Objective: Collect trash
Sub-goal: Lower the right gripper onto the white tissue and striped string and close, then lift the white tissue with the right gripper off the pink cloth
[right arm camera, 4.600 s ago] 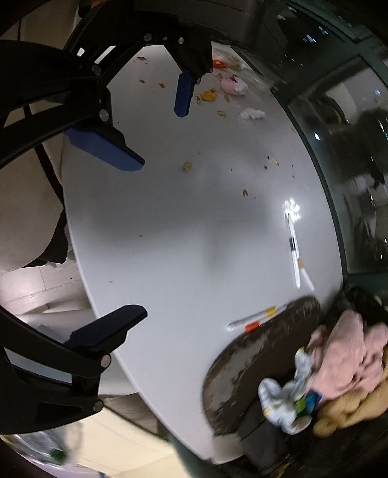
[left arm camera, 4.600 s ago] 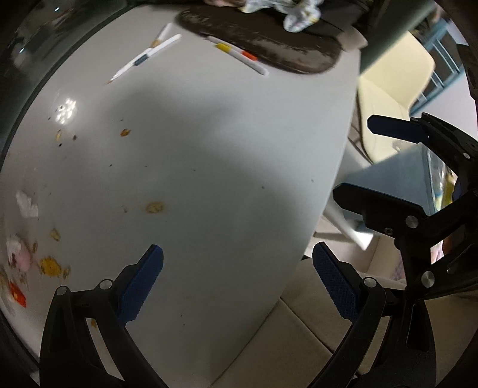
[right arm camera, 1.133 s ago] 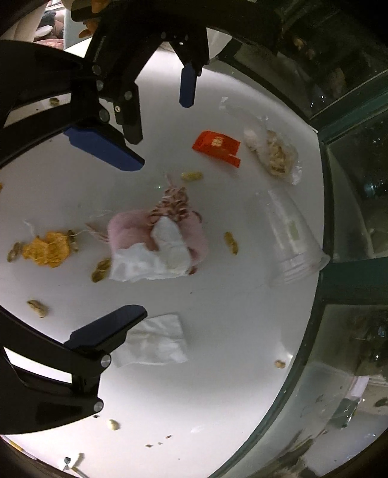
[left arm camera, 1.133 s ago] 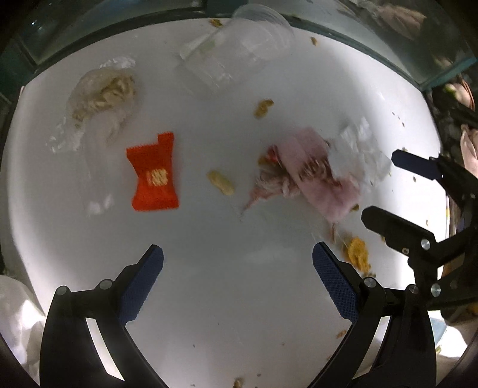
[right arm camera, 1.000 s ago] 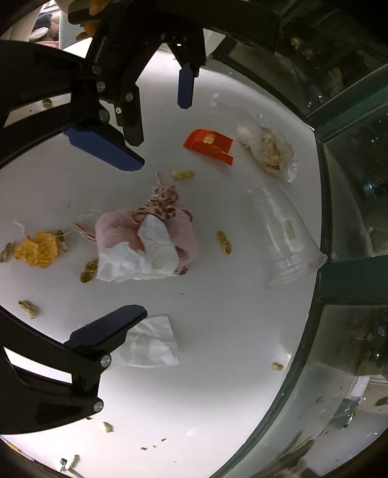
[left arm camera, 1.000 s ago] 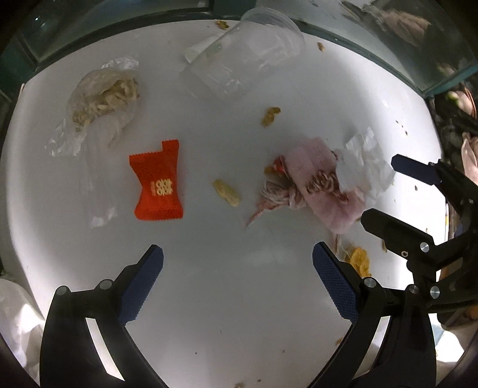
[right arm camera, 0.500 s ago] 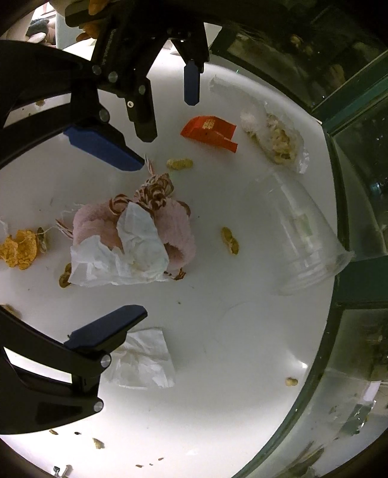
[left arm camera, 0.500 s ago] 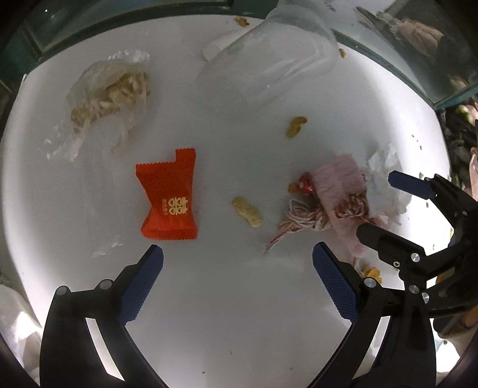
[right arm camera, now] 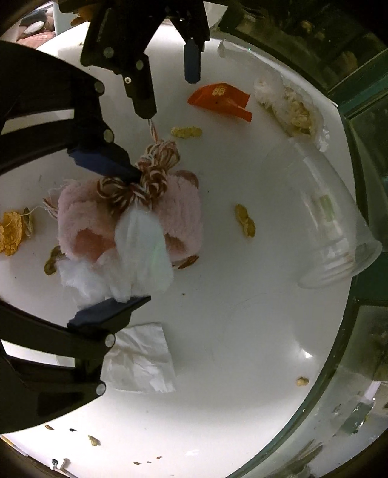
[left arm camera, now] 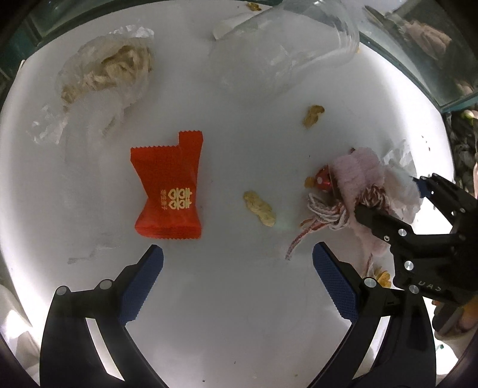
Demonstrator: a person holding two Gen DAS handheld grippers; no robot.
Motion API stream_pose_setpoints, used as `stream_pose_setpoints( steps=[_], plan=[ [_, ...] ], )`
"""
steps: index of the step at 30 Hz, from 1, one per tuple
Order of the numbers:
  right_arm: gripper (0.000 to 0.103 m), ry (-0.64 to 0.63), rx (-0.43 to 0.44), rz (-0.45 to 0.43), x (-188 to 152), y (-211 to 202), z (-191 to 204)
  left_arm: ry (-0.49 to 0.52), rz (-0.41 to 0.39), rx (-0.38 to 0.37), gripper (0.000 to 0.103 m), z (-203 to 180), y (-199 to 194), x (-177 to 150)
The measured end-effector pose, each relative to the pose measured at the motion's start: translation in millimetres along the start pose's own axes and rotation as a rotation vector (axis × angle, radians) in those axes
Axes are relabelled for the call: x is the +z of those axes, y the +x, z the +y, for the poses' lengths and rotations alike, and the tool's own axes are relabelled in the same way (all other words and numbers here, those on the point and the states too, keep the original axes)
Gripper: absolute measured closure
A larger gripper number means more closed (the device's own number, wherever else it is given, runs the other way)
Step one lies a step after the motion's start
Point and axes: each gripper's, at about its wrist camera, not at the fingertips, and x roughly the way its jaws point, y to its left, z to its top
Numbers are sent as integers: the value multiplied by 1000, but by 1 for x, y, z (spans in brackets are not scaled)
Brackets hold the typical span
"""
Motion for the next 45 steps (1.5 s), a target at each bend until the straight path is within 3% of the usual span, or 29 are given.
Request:
stream_pose_setpoints(
  steps=[4, 11, 27, 45],
  plan=[
    [50, -15, 9, -9, 0, -1, 5, 7, 4, 0, 6, -2, 0, -4],
    [63, -3, 60, -2, 2, -1, 7, -2, -8, -4, 6, -7, -6, -7],
    [74, 17, 103, -58, -19, -47, 3, 26, -60, -8, 6, -28, -42, -18],
    [76, 85, 127, -158, -72, -121, 5, 83, -130, -16, 6, -60, -106, -75]
  ],
)
